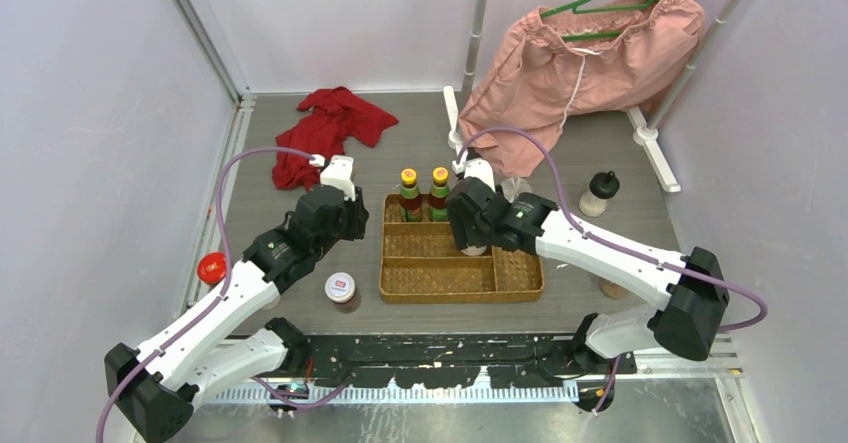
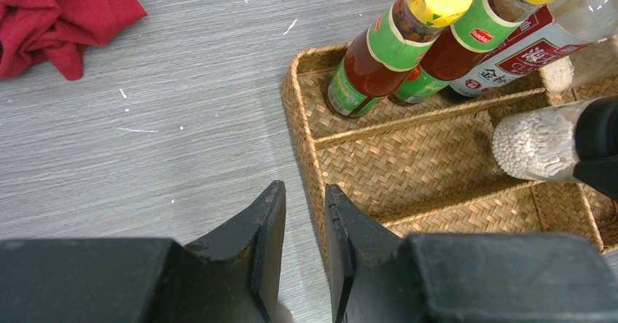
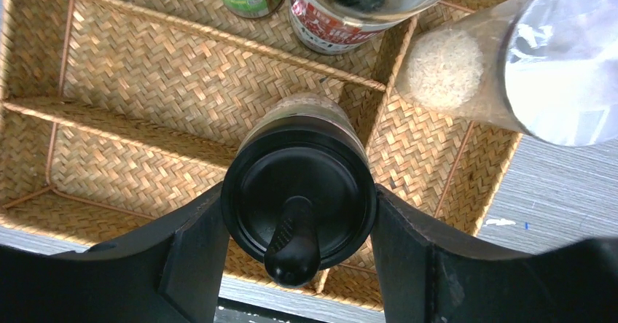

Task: Organize the condiment bottles
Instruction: Place the bottle in the storage box, then pick up the bottle from the center of the board, then place the bottle in the storage box.

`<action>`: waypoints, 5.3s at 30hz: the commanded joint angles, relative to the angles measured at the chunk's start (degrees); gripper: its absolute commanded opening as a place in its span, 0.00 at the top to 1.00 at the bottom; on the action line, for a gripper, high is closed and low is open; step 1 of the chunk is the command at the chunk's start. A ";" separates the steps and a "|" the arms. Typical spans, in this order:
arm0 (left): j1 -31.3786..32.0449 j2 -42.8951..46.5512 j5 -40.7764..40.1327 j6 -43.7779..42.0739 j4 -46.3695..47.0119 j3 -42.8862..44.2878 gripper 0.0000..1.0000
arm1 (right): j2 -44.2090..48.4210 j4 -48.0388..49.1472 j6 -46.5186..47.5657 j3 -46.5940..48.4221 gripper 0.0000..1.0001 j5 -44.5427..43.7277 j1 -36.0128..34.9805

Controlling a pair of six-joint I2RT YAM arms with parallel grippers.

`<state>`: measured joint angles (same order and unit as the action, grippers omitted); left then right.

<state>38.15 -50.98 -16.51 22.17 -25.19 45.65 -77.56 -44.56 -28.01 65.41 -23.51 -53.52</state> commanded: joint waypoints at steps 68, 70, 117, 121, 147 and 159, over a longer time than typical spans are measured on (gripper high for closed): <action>6.76 7.72 -8.06 36.44 -32.92 -6.09 0.12 | 31.45 -7.38 -3.22 -7.52 0.08 -3.21 -0.71; 6.93 7.44 -7.18 37.16 -34.24 -5.74 0.12 | 31.80 -6.98 -3.35 -8.27 0.08 -3.06 -0.71; 17.22 -9.23 -17.07 29.70 -42.17 21.35 0.64 | 34.68 -6.63 -4.41 -11.54 0.09 -4.28 -0.74; 17.22 -13.69 -14.71 25.05 -41.32 26.30 0.64 | 34.31 -6.92 -4.43 -11.21 0.09 -4.79 -0.76; 16.84 -35.47 4.37 4.35 -24.36 41.76 0.61 | 31.29 -10.34 -2.63 -6.97 0.09 -8.86 -0.71; 13.68 -37.47 6.17 4.45 -16.48 36.87 0.62 | 30.74 -9.54 -2.64 -7.93 0.09 -9.08 -0.69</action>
<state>53.06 -89.17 -10.63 27.75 -48.56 83.11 -46.76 -55.35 -30.72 56.16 -30.89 -53.95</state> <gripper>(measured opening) 0.634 0.909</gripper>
